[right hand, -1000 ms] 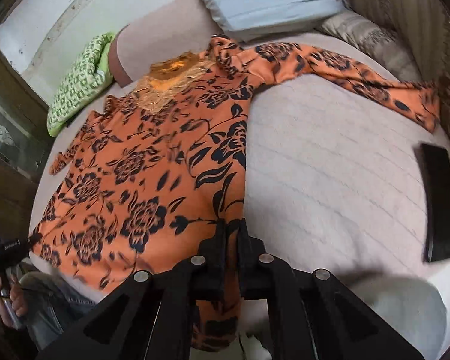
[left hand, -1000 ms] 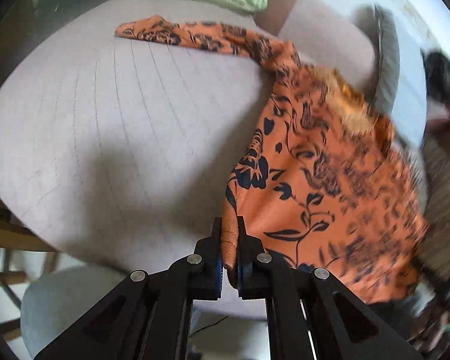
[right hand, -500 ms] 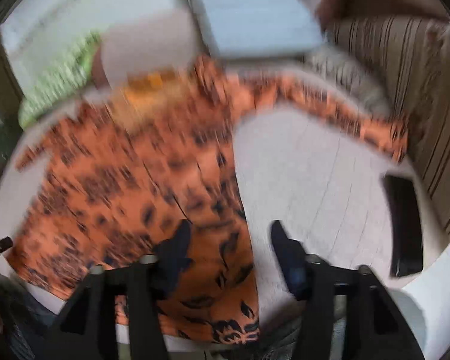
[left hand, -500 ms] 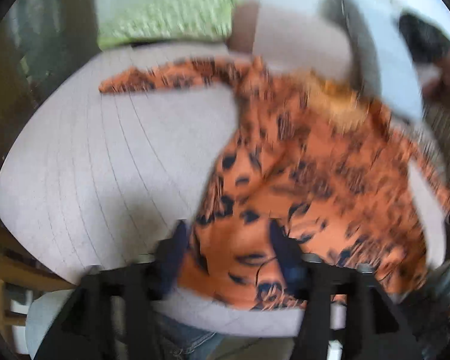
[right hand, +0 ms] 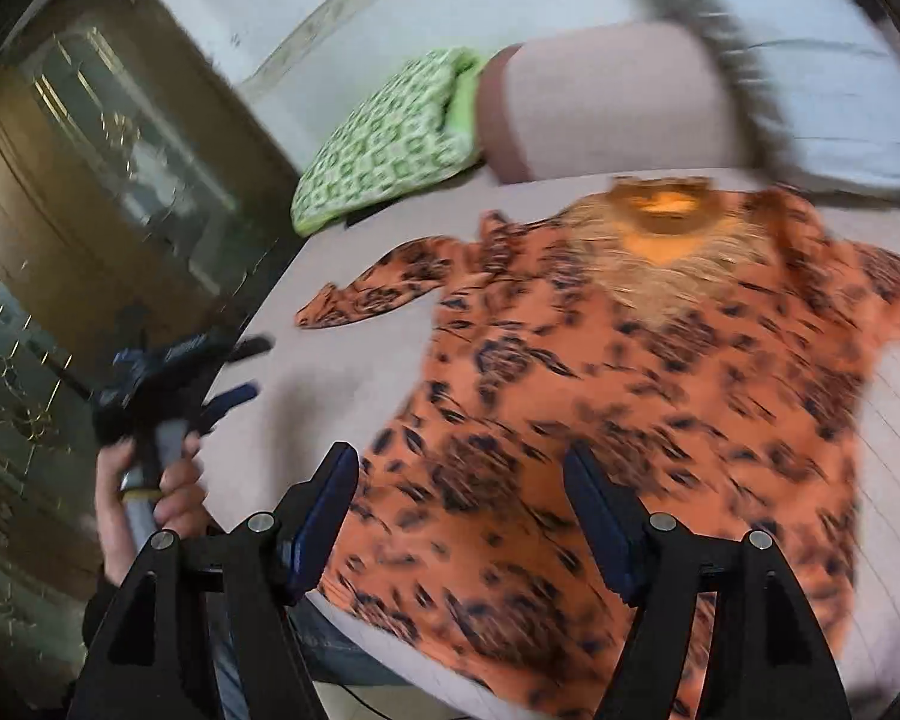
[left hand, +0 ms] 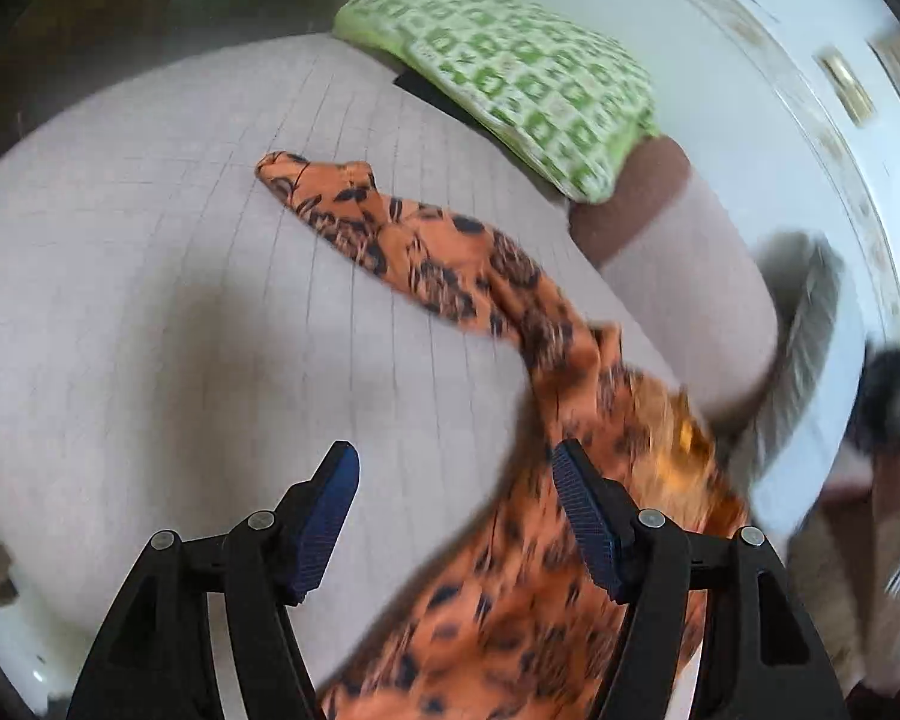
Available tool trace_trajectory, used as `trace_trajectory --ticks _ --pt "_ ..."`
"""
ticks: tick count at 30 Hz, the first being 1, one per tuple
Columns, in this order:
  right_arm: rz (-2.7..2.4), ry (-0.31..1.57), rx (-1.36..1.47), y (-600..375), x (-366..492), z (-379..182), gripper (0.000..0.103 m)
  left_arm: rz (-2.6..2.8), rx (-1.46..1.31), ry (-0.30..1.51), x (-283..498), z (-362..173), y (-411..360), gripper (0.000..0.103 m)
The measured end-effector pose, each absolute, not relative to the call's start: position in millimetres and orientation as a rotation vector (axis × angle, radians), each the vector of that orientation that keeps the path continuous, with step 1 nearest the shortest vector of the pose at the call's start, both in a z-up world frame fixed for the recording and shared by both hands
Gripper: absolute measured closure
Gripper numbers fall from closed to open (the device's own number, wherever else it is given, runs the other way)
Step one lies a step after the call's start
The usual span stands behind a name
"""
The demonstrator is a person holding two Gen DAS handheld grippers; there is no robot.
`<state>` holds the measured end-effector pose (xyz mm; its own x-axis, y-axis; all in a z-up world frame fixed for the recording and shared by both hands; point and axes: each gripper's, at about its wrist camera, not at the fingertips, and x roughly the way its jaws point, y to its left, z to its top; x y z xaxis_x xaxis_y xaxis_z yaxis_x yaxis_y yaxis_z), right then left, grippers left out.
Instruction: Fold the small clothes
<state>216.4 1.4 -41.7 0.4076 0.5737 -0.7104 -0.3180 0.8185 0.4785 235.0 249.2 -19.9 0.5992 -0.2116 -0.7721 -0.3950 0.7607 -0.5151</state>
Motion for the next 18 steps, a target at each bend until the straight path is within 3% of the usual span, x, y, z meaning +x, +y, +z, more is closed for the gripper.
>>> trace_trajectory --ticks 6,13,18 --pt "0.660 1.089 0.178 91.3 309.0 -46.6 0.030 0.185 -0.825 0.997 319.3 -61.2 298.3 0.038" --pt "0.702 1.211 0.035 204.4 438.3 -103.0 0.033 0.268 -1.101 0.993 318.4 -107.6 357.4 0.038" --pt "0.852 1.250 -0.026 299.1 468.0 -145.0 0.036 0.343 -1.183 0.974 309.6 -122.7 385.4 0.037"
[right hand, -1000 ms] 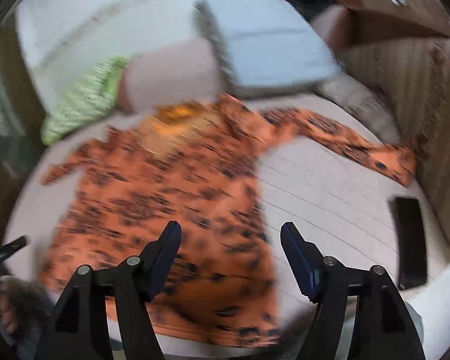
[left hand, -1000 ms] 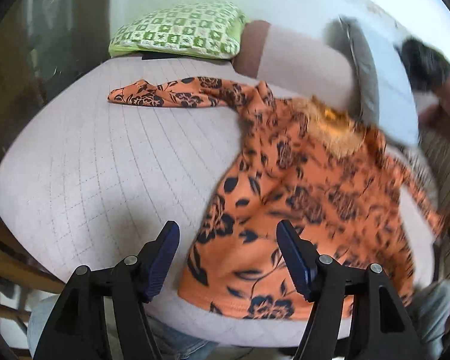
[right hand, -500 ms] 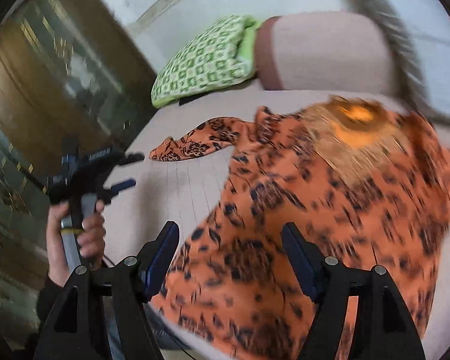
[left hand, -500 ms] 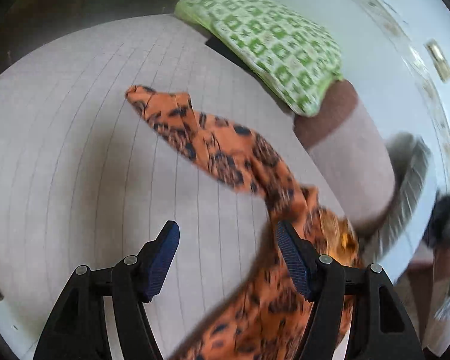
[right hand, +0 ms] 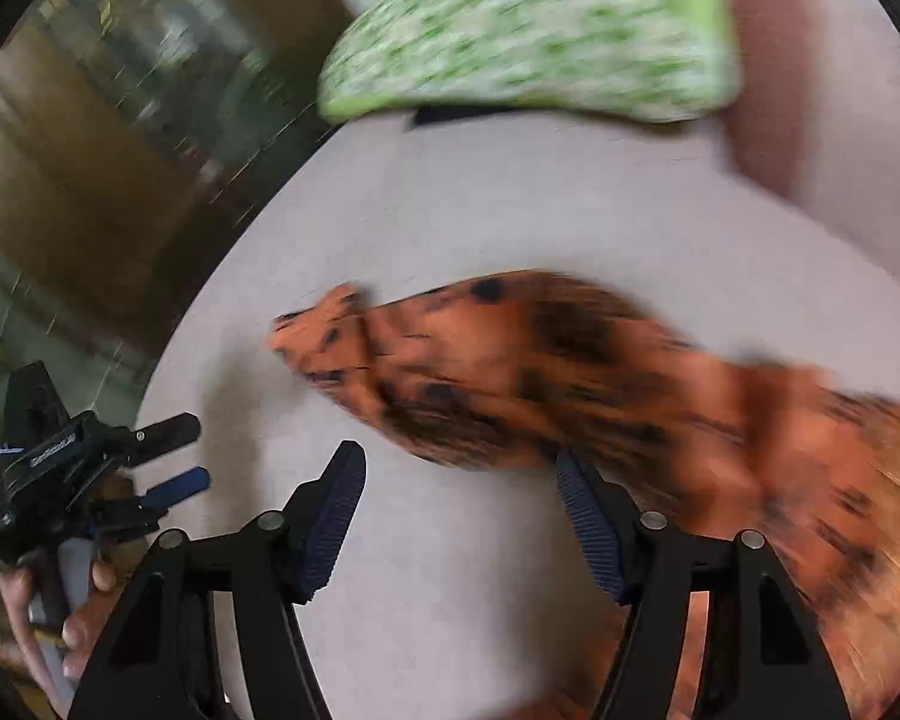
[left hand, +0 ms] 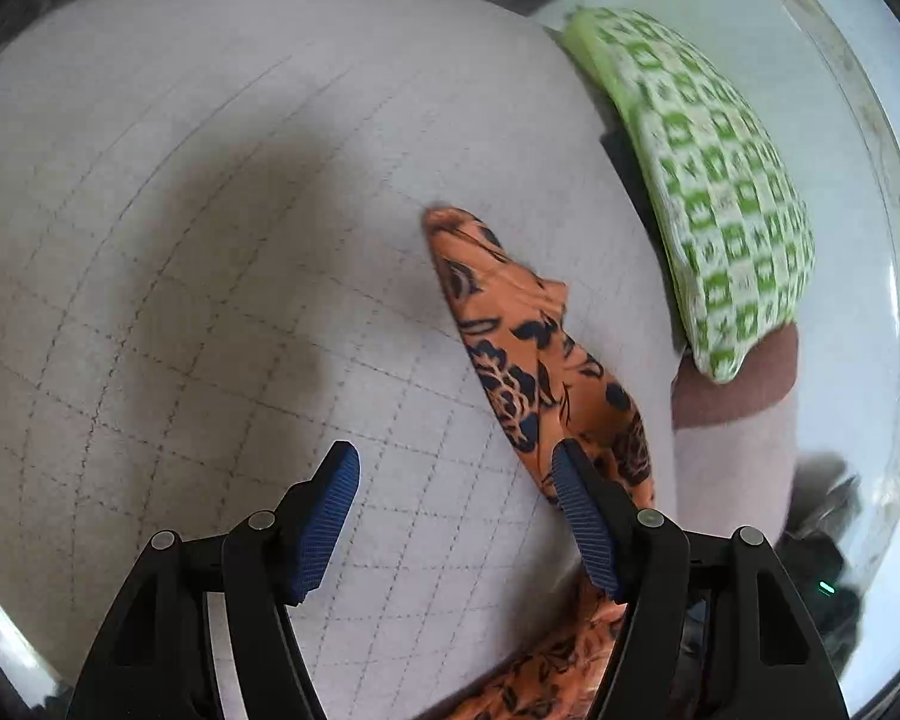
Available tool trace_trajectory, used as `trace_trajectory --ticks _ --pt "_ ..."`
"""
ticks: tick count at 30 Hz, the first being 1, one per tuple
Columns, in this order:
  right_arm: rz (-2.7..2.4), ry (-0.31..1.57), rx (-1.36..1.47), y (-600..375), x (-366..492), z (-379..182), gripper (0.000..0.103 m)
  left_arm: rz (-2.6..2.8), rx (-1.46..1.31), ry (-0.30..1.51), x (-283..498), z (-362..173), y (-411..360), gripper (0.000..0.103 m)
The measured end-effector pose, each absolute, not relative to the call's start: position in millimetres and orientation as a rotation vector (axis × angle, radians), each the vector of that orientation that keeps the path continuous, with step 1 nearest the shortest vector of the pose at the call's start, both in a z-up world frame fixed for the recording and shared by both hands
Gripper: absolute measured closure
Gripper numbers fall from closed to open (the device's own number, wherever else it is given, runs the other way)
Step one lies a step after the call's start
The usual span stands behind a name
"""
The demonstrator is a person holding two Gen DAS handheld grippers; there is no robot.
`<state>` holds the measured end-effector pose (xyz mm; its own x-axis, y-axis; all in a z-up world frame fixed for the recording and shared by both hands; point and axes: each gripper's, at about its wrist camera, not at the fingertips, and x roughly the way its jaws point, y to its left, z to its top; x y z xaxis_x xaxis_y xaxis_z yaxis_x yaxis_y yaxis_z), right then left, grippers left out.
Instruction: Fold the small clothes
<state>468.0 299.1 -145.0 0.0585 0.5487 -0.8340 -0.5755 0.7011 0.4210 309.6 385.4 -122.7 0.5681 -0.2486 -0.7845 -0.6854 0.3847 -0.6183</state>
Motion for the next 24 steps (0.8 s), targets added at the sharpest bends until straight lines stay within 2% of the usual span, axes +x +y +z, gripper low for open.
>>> trace_trajectory --ticks 3,4,6,7,13,15,17,21,22,23,24 --pt "0.907 1.287 -0.073 353.6 461.8 -180.6 0.040 0.388 -1.226 0.961 294.9 -124.9 398.8 0.037" --pt "0.910 1.289 -0.087 363.5 459.2 -189.7 0.047 0.400 -1.226 0.953 291.4 -124.5 402.2 0.037" --pt "0.896 1.274 -0.143 380.4 449.5 -207.8 0.076 0.406 -1.213 0.951 280.6 -114.6 407.4 0.037" --pt "0.873 1.274 -0.149 380.7 445.7 -212.0 0.095 0.409 -1.210 0.955 278.6 -113.5 407.8 0.037" --pt "0.975 1.181 -0.048 332.6 380.2 -176.9 0.097 0.301 -1.190 0.963 288.8 -108.1 381.2 0.036" --pt "1.042 1.224 -0.066 326.1 355.6 -182.6 0.088 0.296 -1.146 0.969 292.7 -104.4 366.5 0.035" --pt "1.061 1.287 -0.129 322.6 335.9 -199.3 0.077 0.284 -1.087 1.063 299.4 -113.8 354.5 0.035" --pt "1.101 1.362 0.046 286.6 324.5 -206.0 0.077 0.368 -1.100 1.186 294.6 -145.6 352.3 0.036" --pt "1.088 1.345 0.075 276.3 327.3 -201.4 0.075 0.388 -1.122 1.189 291.7 -152.1 354.2 0.036" --pt "1.055 1.322 0.090 265.8 332.9 -195.8 0.066 0.395 -1.134 1.174 291.3 -152.2 355.5 0.036" --pt "1.027 1.306 0.096 257.8 337.6 -191.5 0.063 0.406 -1.137 1.155 291.6 -150.4 357.0 0.035"
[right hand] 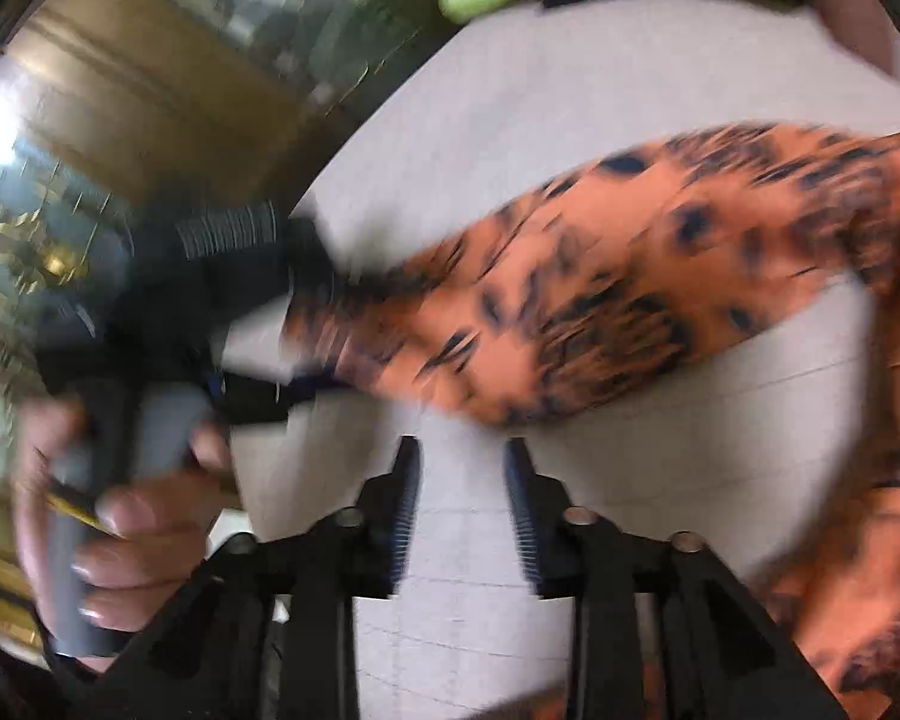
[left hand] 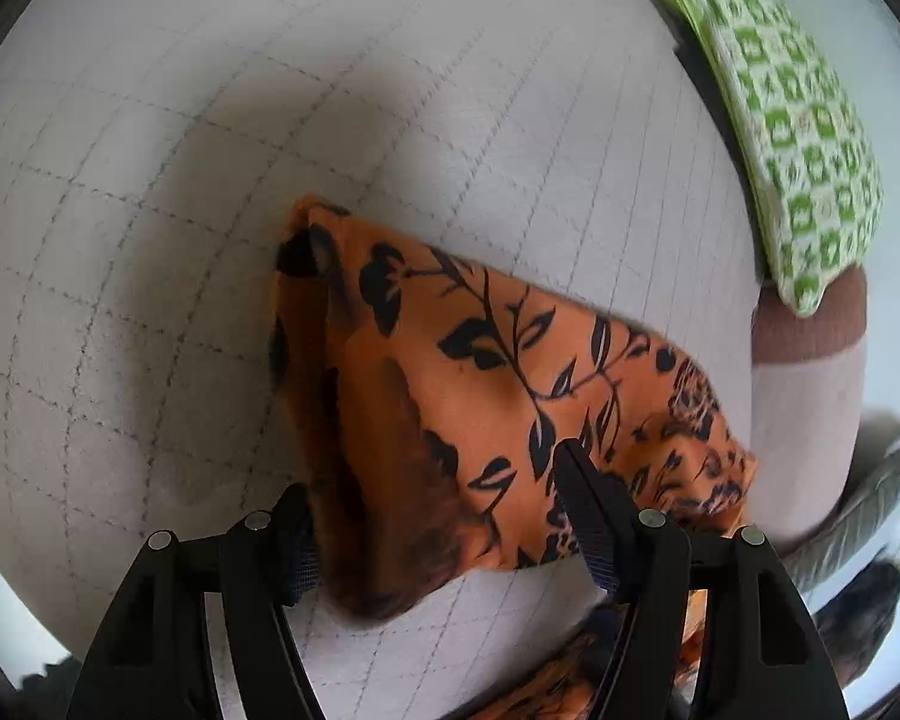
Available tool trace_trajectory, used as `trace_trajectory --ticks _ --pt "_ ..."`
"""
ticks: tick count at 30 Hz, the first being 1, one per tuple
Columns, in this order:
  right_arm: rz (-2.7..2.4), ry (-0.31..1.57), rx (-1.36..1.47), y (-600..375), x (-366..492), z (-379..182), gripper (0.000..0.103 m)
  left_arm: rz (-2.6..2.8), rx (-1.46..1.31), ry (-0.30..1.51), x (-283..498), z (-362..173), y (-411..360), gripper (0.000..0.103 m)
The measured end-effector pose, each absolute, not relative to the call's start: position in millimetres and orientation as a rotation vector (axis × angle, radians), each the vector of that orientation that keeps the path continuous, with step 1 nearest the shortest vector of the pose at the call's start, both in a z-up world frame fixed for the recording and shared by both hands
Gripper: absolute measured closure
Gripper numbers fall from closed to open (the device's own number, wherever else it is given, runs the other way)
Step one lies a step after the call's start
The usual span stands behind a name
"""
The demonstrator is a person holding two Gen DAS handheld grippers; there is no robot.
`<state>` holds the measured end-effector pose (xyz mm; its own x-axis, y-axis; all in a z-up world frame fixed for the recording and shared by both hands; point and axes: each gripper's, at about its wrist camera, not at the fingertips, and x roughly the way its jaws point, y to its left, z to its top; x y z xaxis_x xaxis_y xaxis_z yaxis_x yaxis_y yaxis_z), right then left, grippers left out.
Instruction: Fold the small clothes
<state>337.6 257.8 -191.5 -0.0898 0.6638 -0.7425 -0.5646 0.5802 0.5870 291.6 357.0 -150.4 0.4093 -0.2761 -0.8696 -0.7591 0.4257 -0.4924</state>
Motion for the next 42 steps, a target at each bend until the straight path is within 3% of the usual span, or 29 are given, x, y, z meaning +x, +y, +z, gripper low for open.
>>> trace_trajectory --ticks 3,5,7,10,18,21,25,36,37,39,40,42 --pt "0.917 1.247 0.113 231.3 363.3 -179.3 0.059 0.472 -1.060 1.132 298.4 -145.3 358.4 0.040" --pt "0.855 1.230 0.171 216.2 381.4 -173.2 0.059 0.508 -1.044 1.156 297.9 -148.9 359.3 0.058" --pt "0.814 1.207 0.234 197.0 397.4 -165.0 0.059 0.516 -1.067 1.143 294.7 -148.7 362.4 0.098" --pt "0.785 1.182 0.257 184.6 400.5 -156.5 0.059 0.478 -1.123 1.063 287.8 -136.6 370.4 0.099" --pt "0.889 1.171 0.196 212.4 374.6 -139.7 0.058 0.217 -1.036 0.613 253.8 -28.3 366.3 0.099" --pt "0.990 1.139 0.203 235.5 359.0 -122.4 0.054 0.106 -0.997 0.596 260.0 -13.3 354.7 0.099" --pt "1.117 1.008 0.096 271.1 333.6 -89.2 0.036 -0.078 -1.001 0.657 271.8 -9.7 349.2 0.099" --pt "1.055 0.797 -0.263 317.8 289.1 -61.3 0.038 -0.195 -1.013 0.732 284.9 9.5 359.2 0.099" --pt "1.030 0.785 -0.283 321.5 287.2 -61.2 0.041 -0.223 -0.997 0.731 285.5 18.0 351.6 0.099" --pt "0.960 0.749 -0.290 319.2 283.9 -54.7 0.068 -0.267 -0.961 0.726 284.7 34.7 334.9 0.099" --pt "0.945 0.746 -0.268 314.3 284.6 -50.6 0.088 -0.296 -0.936 0.705 282.1 48.7 323.3 0.099" --pt "0.919 0.720 -0.174 290.3 284.5 -32.5 0.095 -0.350 -0.897 0.669 278.0 69.3 306.0 0.099"
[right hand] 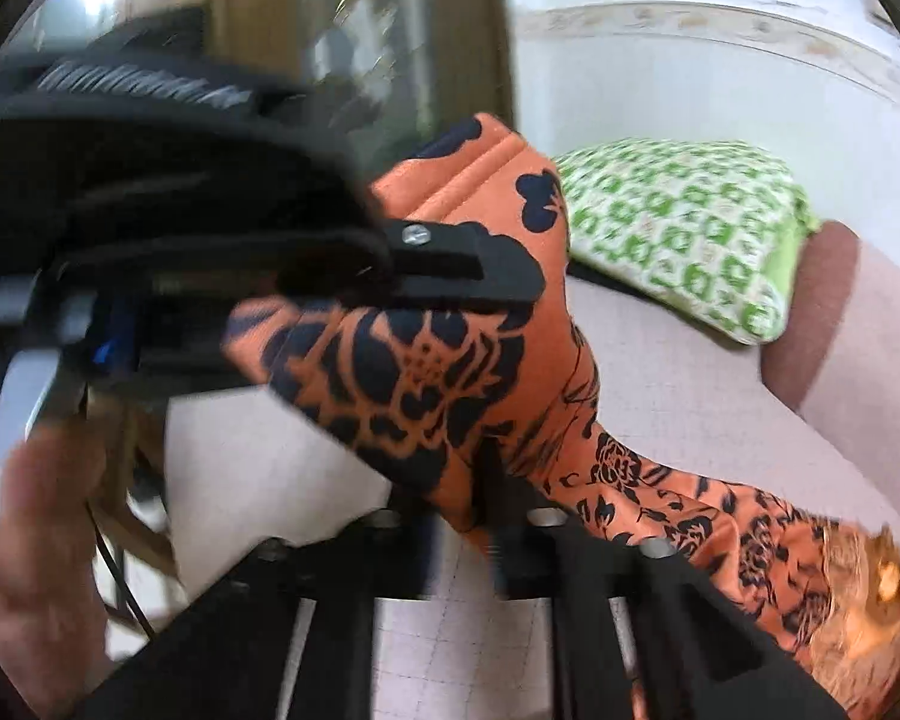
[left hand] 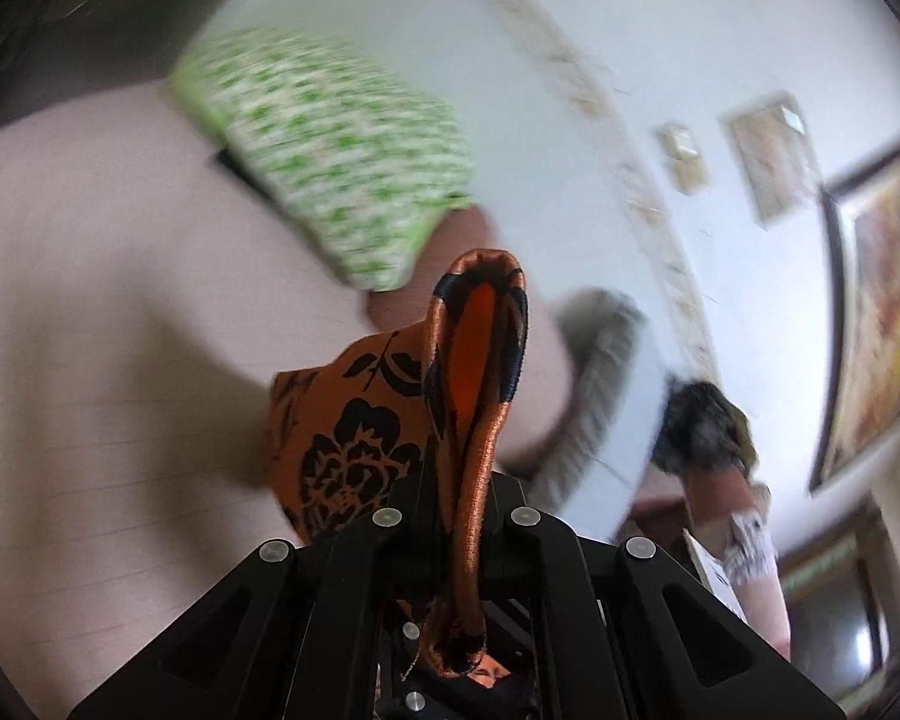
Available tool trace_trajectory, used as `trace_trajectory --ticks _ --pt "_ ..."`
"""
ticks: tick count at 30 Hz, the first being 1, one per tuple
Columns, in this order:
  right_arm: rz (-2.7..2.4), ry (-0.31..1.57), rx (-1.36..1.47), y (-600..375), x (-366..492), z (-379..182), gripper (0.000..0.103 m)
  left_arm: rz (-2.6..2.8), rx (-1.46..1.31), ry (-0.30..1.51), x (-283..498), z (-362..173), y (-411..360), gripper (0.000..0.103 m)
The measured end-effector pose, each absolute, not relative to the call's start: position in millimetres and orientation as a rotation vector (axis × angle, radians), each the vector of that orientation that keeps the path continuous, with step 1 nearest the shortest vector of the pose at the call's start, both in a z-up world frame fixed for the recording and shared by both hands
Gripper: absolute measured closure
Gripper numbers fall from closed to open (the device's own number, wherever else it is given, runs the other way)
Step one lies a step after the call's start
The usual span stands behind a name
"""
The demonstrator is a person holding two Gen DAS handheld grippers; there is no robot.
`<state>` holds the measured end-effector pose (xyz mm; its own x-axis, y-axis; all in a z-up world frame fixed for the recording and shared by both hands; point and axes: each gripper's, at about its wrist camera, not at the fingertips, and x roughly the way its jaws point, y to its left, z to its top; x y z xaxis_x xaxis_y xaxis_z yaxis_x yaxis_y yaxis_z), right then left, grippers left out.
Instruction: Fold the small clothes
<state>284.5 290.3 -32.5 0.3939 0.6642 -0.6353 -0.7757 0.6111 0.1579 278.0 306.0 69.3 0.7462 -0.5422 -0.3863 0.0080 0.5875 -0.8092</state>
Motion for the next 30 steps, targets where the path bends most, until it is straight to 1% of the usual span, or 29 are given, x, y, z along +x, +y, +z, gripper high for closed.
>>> trace_trajectory --ticks 2,3,4,5,6,7,11,12,15,18,20,21,24,27,30 --pt "0.901 0.682 -0.123 267.7 280.9 -15.8 0.097 -0.432 -0.861 0.629 274.1 91.8 279.3 0.099" --pt "0.880 0.656 -0.074 246.6 278.0 -4.7 0.098 -0.464 -0.856 0.619 273.7 96.5 269.6 0.096" --pt "0.863 0.647 -0.041 233.5 276.6 1.5 0.098 -0.517 -0.855 0.610 274.8 101.7 255.9 0.085" --pt "0.834 0.644 0.020 212.5 277.0 7.9 0.098 -0.583 -0.870 0.611 277.4 103.3 242.5 0.077" --pt "0.807 0.645 0.074 196.3 279.3 11.3 0.098 -0.629 -0.877 0.616 279.0 100.9 234.8 0.062" --pt "0.760 0.649 0.154 170.8 282.9 12.2 0.098 -0.686 -0.870 0.618 280.9 101.4 223.5 0.057" --pt "0.534 0.678 0.445 57.0 291.7 -13.2 0.098 -0.663 -0.788 0.628 288.0 89.0 214.8 0.053" --pt "0.466 0.684 0.485 30.4 291.7 -23.5 0.098 -0.639 -0.788 0.646 292.3 81.2 214.7 0.050" --pt "0.330 0.720 0.550 -33.5 288.7 -61.7 0.098 -0.522 -0.806 0.769 321.4 28.7 206.9 0.050" --pt "0.281 0.809 0.574 -62.4 287.0 -110.5 0.098 -0.397 -0.741 0.937 347.0 -25.0 187.3 0.052" --pt "0.261 0.853 0.566 -70.4 280.2 -138.7 0.098 -0.308 -0.741 1.070 362.3 -71.8 179.4 0.053" --pt "0.258 0.863 0.568 -73.6 277.8 -150.0 0.098 -0.292 -0.767 1.112 366.0 -85.7 177.2 0.055" --pt "0.233 0.885 0.573 -84.8 270.9 -177.3 0.098 -0.271 -0.803 1.209 373.8 -121.8 174.5 0.056" --pt "0.254 0.885 0.606 -98.5 261.5 -182.6 0.098 -0.245 -0.845 1.198 390.5 -129.3 178.3 0.056" --pt "0.299 0.755 0.535 -96.8 251.3 -144.3 0.098 -0.248 -0.891 1.134 392.0 -125.6 191.2 0.055"
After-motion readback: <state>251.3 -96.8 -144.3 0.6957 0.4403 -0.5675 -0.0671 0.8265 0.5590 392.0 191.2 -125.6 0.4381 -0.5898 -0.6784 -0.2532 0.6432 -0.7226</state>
